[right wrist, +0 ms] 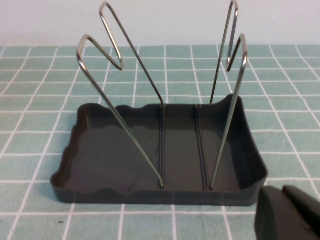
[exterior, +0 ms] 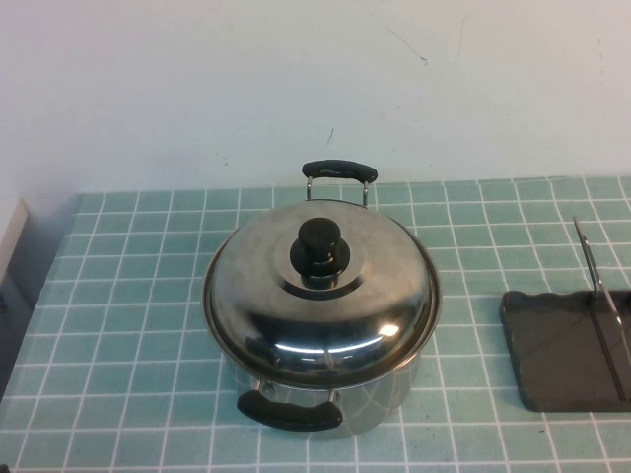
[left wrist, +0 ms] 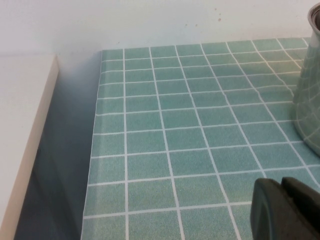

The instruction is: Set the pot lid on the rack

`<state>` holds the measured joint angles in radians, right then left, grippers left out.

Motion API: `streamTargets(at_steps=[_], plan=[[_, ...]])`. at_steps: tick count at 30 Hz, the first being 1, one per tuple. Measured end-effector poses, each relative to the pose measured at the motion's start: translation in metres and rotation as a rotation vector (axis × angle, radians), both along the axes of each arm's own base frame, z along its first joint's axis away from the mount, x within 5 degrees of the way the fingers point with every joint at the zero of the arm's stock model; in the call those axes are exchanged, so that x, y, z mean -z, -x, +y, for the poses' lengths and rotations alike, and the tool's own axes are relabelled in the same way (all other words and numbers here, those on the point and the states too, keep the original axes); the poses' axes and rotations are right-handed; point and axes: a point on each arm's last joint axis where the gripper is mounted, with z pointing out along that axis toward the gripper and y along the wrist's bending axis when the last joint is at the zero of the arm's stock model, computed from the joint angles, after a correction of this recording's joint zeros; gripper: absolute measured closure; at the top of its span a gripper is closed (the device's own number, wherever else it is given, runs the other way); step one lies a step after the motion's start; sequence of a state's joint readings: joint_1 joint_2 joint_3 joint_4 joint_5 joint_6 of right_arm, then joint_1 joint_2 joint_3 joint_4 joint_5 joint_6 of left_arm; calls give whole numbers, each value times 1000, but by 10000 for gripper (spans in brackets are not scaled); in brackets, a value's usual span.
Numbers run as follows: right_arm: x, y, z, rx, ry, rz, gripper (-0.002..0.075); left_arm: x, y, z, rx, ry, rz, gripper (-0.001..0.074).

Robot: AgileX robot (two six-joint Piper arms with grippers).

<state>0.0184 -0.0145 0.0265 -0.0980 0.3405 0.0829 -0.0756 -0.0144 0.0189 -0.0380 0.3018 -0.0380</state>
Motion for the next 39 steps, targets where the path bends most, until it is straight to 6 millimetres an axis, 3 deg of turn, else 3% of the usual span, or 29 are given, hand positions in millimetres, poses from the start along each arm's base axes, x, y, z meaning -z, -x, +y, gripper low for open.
streamTargets(at_steps=[7, 9, 11, 15, 18, 24, 27, 32, 39], plan=[[0, 0, 0, 0, 0, 0, 729, 0, 0, 0, 0, 6, 1, 738], [0, 0, 0, 0, 0, 0, 729, 0, 0, -2, -4, 88, 3, 738], [0, 0, 0, 0, 0, 0, 729, -3, 0, -6, -14, 325, 8, 738], [0, 0, 0, 0, 0, 0, 729, -13, 0, -14, -41, 996, 24, 738], [0, 0, 0, 0, 0, 0, 729, -19, -1, -11, -56, 1133, -24, 738], [0, 0, 0, 0, 0, 0, 729, -21, -2, -10, -56, 1107, -61, 738], [0, 0, 0, 0, 0, 0, 729, -23, 1, -17, 48, 848, -26, 738], [0, 0, 0, 0, 0, 0, 729, -69, 7, -24, 214, 478, -62, 738], [0, 0, 0, 0, 0, 0, 729, -113, -22, -19, 202, -16, -88, 736]])
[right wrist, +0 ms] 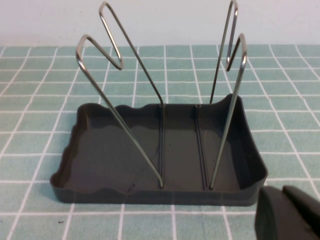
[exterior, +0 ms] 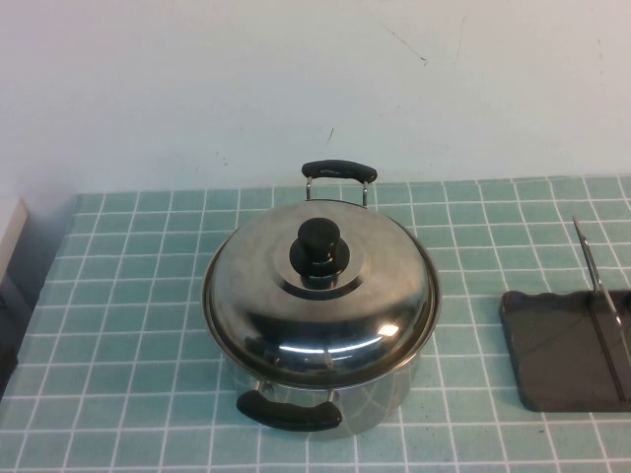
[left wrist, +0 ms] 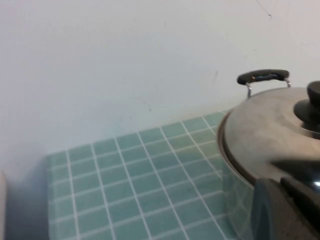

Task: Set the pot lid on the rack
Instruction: Open the pot

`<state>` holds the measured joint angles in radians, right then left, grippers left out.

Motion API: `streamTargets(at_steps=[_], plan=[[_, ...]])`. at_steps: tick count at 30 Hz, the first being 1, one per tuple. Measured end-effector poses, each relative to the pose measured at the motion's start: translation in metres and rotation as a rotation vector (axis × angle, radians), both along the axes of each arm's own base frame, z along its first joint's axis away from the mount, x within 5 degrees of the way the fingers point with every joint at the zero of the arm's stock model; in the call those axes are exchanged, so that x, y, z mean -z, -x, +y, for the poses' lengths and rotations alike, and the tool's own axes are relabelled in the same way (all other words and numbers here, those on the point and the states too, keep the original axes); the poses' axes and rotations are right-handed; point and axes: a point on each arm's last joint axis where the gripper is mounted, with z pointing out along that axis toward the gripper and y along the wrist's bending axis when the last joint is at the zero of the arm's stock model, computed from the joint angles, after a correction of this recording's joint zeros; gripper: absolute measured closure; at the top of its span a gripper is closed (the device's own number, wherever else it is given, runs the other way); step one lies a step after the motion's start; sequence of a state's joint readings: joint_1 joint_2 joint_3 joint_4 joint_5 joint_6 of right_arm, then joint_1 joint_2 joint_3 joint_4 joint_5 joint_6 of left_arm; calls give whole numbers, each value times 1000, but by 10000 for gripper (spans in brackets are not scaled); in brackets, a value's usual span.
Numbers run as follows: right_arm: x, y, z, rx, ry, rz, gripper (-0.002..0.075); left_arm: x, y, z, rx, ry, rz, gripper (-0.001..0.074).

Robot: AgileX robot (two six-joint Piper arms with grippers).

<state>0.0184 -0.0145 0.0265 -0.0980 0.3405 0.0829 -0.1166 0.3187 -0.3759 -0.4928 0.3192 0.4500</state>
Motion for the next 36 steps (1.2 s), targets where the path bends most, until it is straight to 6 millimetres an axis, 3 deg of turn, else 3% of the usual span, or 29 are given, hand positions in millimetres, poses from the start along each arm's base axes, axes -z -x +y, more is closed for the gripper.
streamTargets(at_steps=[2, 5, 10, 13, 19, 26, 36], plan=[[0, 0, 0, 0, 0, 0, 729, -12, -13, 0, -4, -59, -26, 715], [0, 0, 0, 0, 0, 0, 729, -19, -30, -3, -3, -120, -70, 626], [0, 0, 0, 0, 0, 0, 729, -22, -54, -32, 130, 28, -116, 330], [0, 0, 0, 0, 0, 0, 729, -19, -68, -55, 239, 79, -138, 247], [0, 0, 0, 0, 0, 0, 729, 6, -100, -95, 369, 84, -101, 219], [0, 0, 0, 0, 0, 0, 729, 14, -144, -130, 417, 68, -82, 215], [0, 0, 0, 0, 0, 0, 729, 50, -183, -155, 400, 167, -67, 214]])
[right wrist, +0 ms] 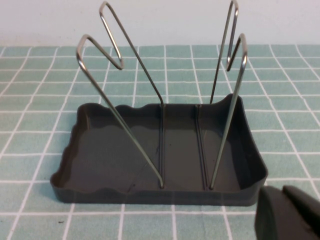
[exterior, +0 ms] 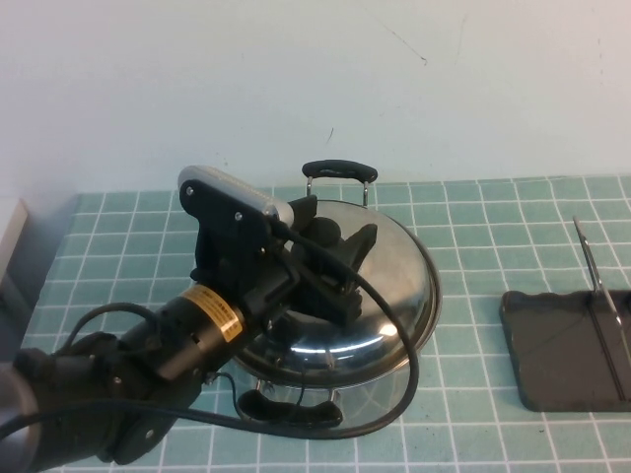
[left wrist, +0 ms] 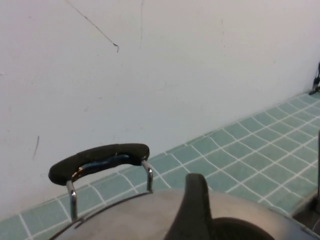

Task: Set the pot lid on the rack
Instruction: Open the pot

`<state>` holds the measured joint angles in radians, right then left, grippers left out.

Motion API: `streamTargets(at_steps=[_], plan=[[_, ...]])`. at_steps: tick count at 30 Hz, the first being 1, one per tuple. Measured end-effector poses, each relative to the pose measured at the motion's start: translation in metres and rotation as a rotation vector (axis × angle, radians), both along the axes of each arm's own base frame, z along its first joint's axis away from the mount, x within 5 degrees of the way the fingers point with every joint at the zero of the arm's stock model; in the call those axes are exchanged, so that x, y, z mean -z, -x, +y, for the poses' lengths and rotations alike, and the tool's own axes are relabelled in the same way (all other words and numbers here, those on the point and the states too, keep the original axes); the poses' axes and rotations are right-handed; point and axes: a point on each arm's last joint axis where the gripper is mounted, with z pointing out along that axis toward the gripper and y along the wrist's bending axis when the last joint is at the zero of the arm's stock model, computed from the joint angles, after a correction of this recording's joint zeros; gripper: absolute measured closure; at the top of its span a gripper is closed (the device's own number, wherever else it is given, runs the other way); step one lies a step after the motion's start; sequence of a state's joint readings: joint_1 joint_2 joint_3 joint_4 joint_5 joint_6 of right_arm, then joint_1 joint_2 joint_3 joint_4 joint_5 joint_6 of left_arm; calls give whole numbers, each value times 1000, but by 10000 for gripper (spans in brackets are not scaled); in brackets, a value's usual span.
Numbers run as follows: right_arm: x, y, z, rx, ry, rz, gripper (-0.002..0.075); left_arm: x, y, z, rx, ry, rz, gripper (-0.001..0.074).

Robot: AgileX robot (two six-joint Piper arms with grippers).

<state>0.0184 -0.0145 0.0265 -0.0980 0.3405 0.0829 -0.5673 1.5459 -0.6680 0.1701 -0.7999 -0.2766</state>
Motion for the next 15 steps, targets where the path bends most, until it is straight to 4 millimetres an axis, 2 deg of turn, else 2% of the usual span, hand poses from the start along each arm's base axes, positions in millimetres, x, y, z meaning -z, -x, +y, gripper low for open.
streamTargets(at_steps=[4, 9, 15], plan=[[0, 0, 0, -2, 0, 0, 729, 6, -7, -2, -25, 53, -26, 227], [0, 0, 0, -2, 0, 0, 729, 21, -14, -2, -65, 39, -13, 288], [0, 0, 0, -2, 0, 0, 729, 22, -15, -2, -75, 20, -24, 307]])
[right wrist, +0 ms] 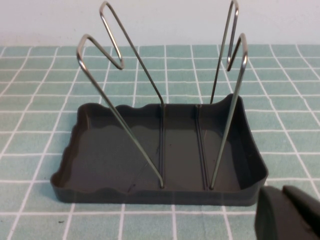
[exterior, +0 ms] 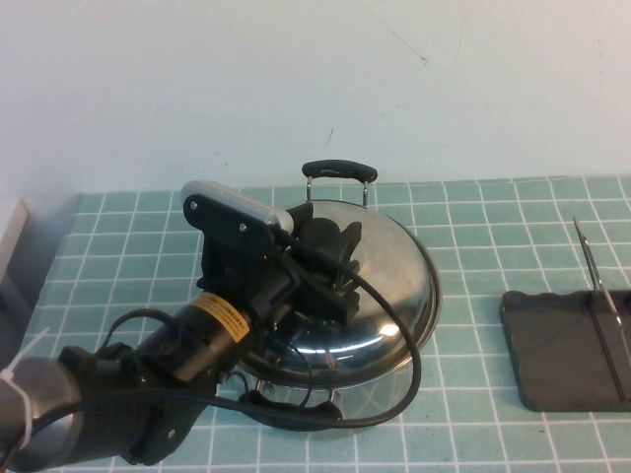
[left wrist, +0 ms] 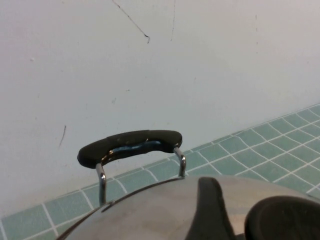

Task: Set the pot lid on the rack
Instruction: Open the pot, then hand over the pot lid

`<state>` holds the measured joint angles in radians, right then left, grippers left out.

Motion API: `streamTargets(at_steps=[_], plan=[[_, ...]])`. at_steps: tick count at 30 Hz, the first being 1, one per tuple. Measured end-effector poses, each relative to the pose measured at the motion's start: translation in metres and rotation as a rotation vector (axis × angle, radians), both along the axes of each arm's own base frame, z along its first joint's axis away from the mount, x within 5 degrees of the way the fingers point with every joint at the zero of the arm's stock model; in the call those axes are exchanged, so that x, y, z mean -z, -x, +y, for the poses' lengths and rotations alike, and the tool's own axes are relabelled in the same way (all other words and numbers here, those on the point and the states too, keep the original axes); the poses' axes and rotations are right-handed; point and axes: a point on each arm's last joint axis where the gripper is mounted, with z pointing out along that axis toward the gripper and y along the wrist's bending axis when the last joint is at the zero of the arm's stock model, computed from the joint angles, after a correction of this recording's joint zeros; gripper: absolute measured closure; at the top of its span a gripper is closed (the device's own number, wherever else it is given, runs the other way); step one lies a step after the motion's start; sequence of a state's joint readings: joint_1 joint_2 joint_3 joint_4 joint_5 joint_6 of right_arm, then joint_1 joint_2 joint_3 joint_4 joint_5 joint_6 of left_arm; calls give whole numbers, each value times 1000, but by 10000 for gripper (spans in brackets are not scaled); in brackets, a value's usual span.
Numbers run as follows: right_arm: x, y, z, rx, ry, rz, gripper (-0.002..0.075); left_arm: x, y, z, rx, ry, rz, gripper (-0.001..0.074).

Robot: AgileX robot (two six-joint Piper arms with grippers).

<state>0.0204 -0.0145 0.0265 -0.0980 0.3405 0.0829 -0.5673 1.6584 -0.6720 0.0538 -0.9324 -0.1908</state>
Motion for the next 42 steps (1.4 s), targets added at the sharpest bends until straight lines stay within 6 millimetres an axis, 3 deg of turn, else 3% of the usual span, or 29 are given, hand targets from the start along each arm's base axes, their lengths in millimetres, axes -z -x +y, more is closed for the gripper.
streamTargets(at_steps=[4, 8, 11, 15, 17, 19, 22, 27, 30, 33, 39, 42], plan=[[0, 0, 0, 0, 0, 0, 729, 2, 0, 0, -3, -9, 18, 323], [0, 0, 0, 0, 1, 0, 729, 2, 0, 0, -3, -7, 28, 419], [-1, 0, 1, 1, -23, -7, 729, 1, 1, -1, 10, -2, 24, 416], [-5, -2, 8, 25, -365, -51, 729, -11, 7, -2, 58, 64, 0, 416], [-9, -2, 12, 46, -628, -74, 729, -29, 13, -1, 96, 170, -20, 416], [-11, -2, 14, 54, -748, -80, 729, -50, 21, 2, 133, 340, -3, 416], [-12, -2, 14, 58, -806, -83, 729, -71, 30, 8, 182, 548, 53, 416], [-12, -2, 15, 59, -835, -71, 729, -78, 36, 6, 246, 587, 65, 416], [-10, -2, 17, 19, -728, -61, 729, -78, 40, 3, 294, 550, 50, 416], [-23, 2, 21, -124, -461, -74, 729, -77, 42, 1, 320, 510, 27, 416], [-94, 3, 30, -369, 26, -156, 729, -77, 42, 1, 317, 469, -10, 416], [-115, -16, 34, -455, 141, -53, 729, -77, 42, 1, 317, 466, -12, 416]])
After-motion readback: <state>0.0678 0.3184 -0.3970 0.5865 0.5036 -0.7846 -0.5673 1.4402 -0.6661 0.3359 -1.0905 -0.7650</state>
